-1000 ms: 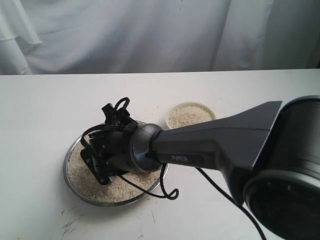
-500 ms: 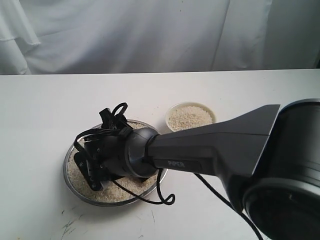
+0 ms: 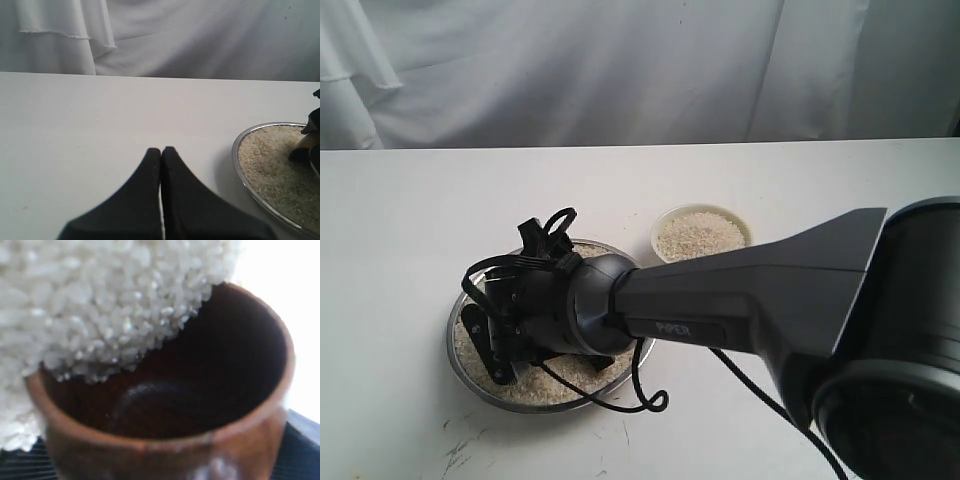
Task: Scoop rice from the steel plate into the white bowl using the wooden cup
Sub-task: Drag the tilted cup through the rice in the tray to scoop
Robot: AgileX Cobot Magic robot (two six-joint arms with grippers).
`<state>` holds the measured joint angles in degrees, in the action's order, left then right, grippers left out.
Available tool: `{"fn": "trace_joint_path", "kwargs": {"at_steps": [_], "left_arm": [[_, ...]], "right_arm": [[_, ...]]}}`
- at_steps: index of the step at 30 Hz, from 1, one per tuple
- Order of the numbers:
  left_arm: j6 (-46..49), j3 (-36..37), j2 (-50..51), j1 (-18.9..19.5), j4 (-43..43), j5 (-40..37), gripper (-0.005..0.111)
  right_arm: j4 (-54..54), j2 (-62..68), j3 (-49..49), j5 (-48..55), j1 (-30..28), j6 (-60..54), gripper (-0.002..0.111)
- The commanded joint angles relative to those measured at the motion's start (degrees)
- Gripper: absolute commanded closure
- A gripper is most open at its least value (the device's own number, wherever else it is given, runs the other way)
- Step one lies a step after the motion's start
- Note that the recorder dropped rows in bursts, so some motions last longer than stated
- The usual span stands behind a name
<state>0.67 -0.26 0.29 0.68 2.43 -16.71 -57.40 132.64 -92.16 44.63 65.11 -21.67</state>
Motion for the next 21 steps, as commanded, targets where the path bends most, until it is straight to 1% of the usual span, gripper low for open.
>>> {"fn": "trace_joint_path", "kwargs": {"at_steps": [1, 21], "left_arm": [[-0.18, 0.26, -0.29, -0.09, 0.04, 0.36, 0.107], [-0.18, 0.26, -0.29, -0.09, 0.04, 0.36, 0.107]], "right_arm": [[2.92, -0.55, 0.04, -2.41, 0.44, 0.57, 0.108], [5.92, -0.55, 0.04, -9.65, -1.62, 0.68, 0.108]]}}
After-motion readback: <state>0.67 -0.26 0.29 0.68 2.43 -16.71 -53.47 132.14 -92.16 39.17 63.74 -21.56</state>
